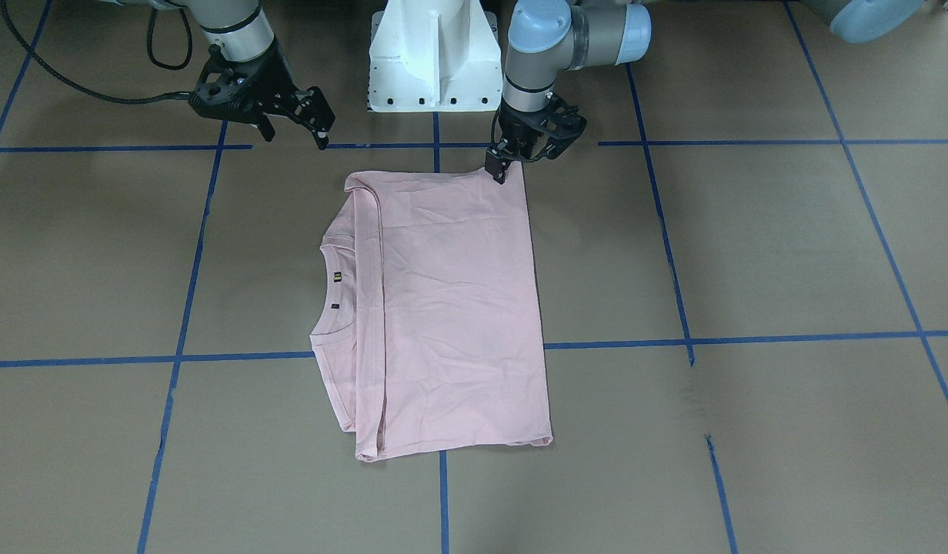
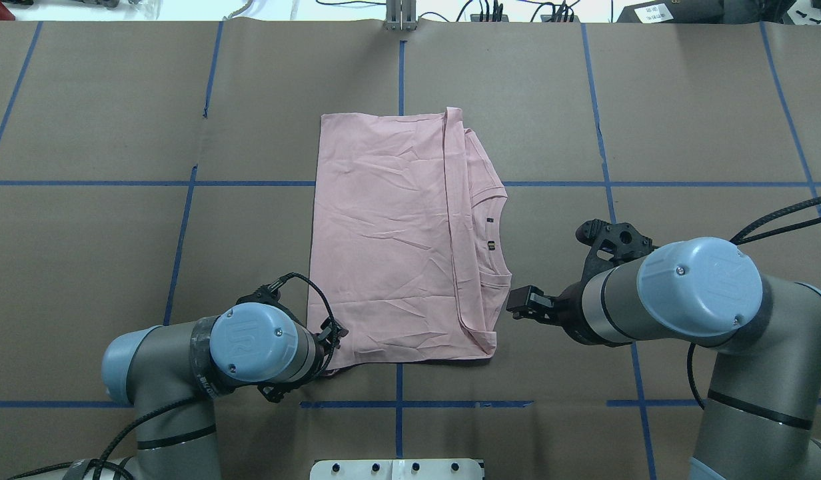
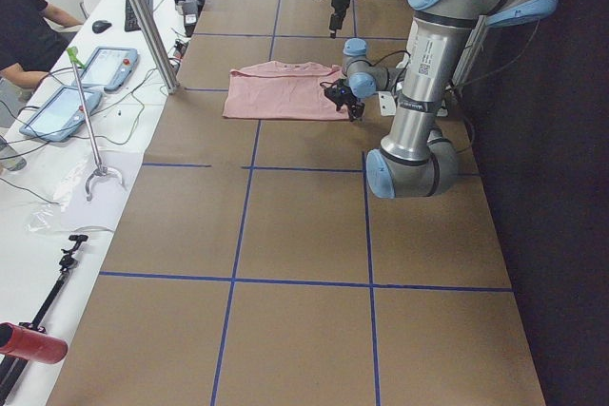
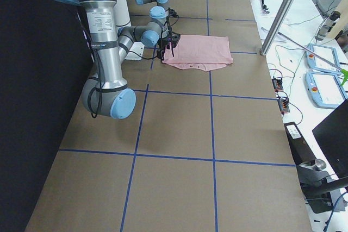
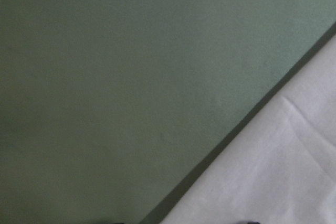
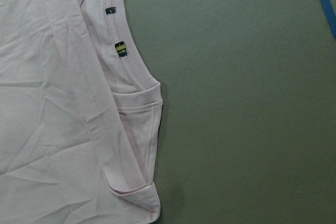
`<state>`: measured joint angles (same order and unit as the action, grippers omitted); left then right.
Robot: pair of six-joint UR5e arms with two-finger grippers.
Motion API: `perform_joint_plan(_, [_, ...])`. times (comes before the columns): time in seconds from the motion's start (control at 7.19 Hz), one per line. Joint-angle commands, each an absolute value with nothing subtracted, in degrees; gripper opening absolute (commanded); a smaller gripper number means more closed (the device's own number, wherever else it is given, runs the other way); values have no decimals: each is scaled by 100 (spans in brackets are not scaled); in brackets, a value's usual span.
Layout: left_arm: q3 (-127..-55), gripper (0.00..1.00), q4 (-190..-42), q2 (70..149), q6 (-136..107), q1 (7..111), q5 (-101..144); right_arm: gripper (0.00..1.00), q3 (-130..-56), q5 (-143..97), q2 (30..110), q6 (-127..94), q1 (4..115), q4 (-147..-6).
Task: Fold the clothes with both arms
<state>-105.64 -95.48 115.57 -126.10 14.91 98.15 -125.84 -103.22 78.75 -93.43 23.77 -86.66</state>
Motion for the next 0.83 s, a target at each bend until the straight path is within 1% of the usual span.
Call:
perform_joint_plan(0.0, [-10564, 8, -9545, 11558, -12657, 1485, 9782, 100, -12577, -10327, 7875, -9343, 2373, -8666])
perform_joint_plan(0.14, [-10608, 0, -9536, 11558, -12604, 1494, 9791, 100, -12568, -10318, 7875, -9334, 2382, -8666])
perform_joint_plan(0.7, [-10774, 0, -9292, 11593, -12394, 1485, 9817, 100, -12446, -10301, 7866, -9369, 2338, -8666])
